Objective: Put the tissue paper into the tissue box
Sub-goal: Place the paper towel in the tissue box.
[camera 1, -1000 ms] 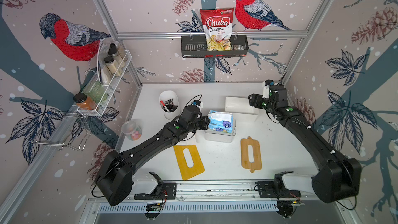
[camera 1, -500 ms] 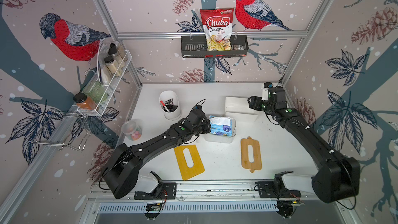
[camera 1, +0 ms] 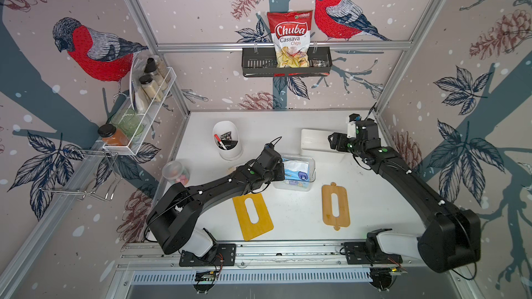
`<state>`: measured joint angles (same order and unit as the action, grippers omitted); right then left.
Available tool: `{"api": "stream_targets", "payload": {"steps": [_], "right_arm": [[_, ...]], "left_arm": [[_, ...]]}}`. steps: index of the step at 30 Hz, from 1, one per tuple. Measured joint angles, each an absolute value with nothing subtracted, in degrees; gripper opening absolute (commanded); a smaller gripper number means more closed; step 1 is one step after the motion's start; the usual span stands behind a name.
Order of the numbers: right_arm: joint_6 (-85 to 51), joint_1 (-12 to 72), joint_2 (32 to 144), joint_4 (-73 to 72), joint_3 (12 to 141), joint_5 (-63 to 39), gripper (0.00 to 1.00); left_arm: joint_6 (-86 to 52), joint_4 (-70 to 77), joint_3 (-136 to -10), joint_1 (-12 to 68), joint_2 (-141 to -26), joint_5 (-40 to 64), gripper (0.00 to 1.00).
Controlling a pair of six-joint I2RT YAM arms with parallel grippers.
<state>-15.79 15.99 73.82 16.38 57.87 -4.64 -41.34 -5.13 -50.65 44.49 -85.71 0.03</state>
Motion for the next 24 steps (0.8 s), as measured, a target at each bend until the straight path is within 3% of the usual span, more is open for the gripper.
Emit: {"api": "stream_targets", "payload": {"steps": [24], "right_arm": [[-15.9, 17.1, 75.0, 16.9, 57.6, -3.5, 0.84]], "left_arm": [[-36.1, -7.4, -51.1, 44.5, -78.7, -2.3, 0.30]]}}
